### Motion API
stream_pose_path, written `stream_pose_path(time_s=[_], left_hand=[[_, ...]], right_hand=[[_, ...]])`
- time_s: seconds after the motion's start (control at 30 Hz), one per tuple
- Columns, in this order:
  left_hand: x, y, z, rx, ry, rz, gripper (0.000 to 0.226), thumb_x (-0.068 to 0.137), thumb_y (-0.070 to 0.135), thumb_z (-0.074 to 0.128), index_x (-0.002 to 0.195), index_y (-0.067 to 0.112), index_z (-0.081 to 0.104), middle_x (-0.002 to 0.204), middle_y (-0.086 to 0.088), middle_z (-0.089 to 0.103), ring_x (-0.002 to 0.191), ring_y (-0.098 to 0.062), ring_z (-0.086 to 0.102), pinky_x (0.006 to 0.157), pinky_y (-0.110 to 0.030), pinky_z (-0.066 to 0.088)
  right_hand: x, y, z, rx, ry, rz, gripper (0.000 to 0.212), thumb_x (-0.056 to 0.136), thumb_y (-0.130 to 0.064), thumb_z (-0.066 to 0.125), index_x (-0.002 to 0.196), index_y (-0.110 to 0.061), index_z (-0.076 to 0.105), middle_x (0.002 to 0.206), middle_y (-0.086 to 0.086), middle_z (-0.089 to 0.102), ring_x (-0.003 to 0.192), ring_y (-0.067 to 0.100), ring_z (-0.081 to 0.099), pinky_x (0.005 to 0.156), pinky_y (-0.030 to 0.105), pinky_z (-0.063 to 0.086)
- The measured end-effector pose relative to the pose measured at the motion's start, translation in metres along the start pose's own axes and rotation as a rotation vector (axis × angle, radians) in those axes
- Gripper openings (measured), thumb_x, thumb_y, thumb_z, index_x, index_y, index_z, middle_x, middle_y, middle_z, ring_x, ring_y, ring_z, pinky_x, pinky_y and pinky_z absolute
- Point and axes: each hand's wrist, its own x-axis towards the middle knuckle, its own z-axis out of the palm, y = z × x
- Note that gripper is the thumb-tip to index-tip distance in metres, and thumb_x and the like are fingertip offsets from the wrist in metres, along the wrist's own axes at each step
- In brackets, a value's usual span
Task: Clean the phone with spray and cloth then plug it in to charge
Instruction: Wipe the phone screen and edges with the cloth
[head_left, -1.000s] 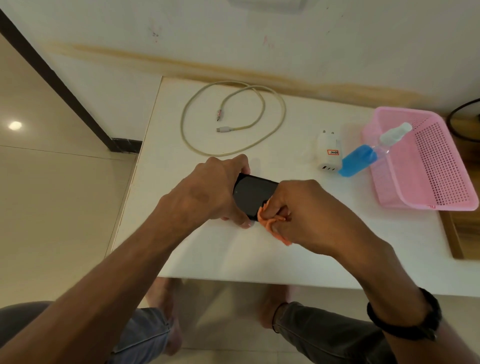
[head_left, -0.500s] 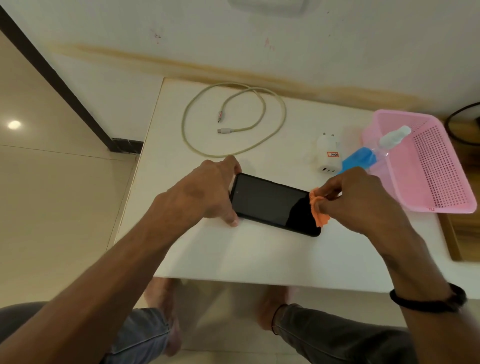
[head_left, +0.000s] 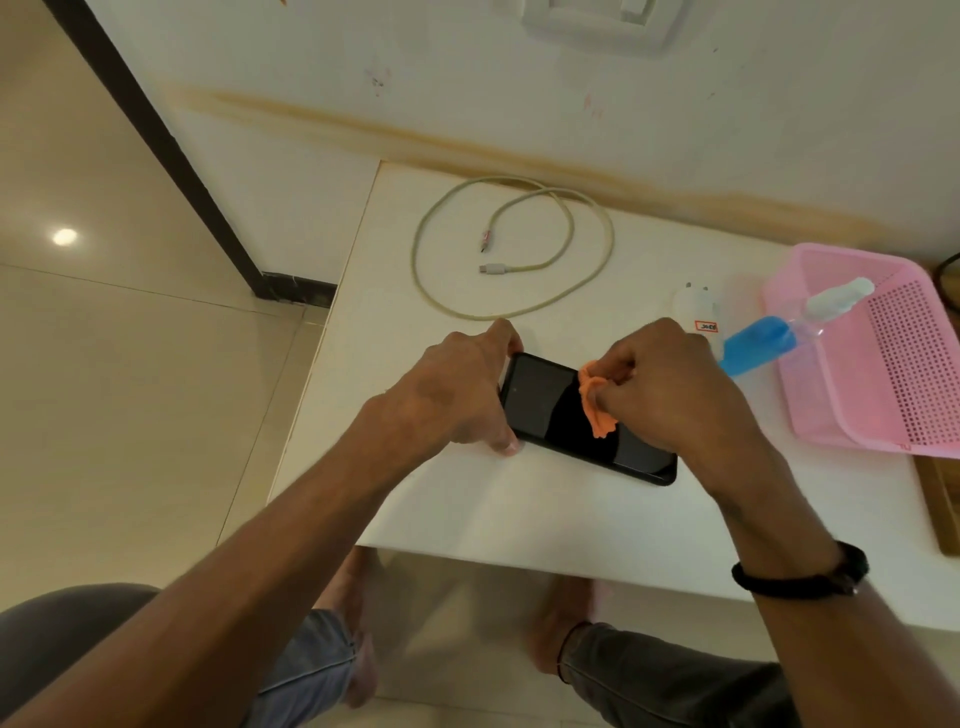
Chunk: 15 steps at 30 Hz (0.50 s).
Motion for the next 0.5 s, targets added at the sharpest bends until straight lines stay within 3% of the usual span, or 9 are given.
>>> stream_pose_path(time_s=[0.1, 0.23, 0.43, 0.5], left_hand=[[0.0, 0.001, -0.001, -0.001, -0.004, -0.009, 0.091, 0.067, 0.025, 0.096, 0.139, 0.026, 0.04, 0.107, -0.003, 0.062, 0.093, -0.026, 0.065, 0.063, -0.033, 0.05], [-0.001, 0.0, -0.002, -0.013, -0.026, 0.001, 0.092, 0.068, 0.022, 0.096, 0.141, 0.025, 0.04, 0.112, -0.005, 0.064, 0.096, -0.027, 0.067, 0.063, -0.032, 0.051], [-0.001, -0.002, -0.004, -0.049, -0.02, 0.01, 0.092, 0.065, 0.024, 0.097, 0.141, 0.029, 0.043, 0.117, -0.004, 0.064, 0.092, -0.024, 0.068, 0.052, -0.024, 0.044], [-0.001, -0.002, -0.004, -0.042, -0.017, 0.029, 0.092, 0.065, 0.024, 0.097, 0.14, 0.03, 0.045, 0.115, -0.003, 0.067, 0.094, -0.023, 0.067, 0.053, -0.022, 0.043]], right_hand=[[0.002, -0.015, 0.008, 0.028, 0.03, -0.049, 0.014, 0.09, -0.018, 0.074, 0.102, -0.017, 0.081, 0.096, 0.003, 0.077, 0.071, 0.008, 0.059, 0.052, 0.01, 0.034], [0.001, -0.028, 0.014, 0.041, 0.028, -0.11, 0.015, 0.091, -0.015, 0.073, 0.101, -0.017, 0.083, 0.09, 0.004, 0.079, 0.076, 0.014, 0.069, 0.055, 0.01, 0.042], [-0.005, -0.041, 0.017, 0.042, -0.002, -0.197, 0.019, 0.093, -0.016, 0.07, 0.108, -0.02, 0.081, 0.094, 0.002, 0.079, 0.086, 0.018, 0.073, 0.076, 0.025, 0.055], [-0.008, -0.043, 0.017, 0.041, -0.028, -0.223, 0.019, 0.094, -0.015, 0.066, 0.104, -0.021, 0.082, 0.089, -0.001, 0.077, 0.082, 0.016, 0.072, 0.07, 0.022, 0.054]])
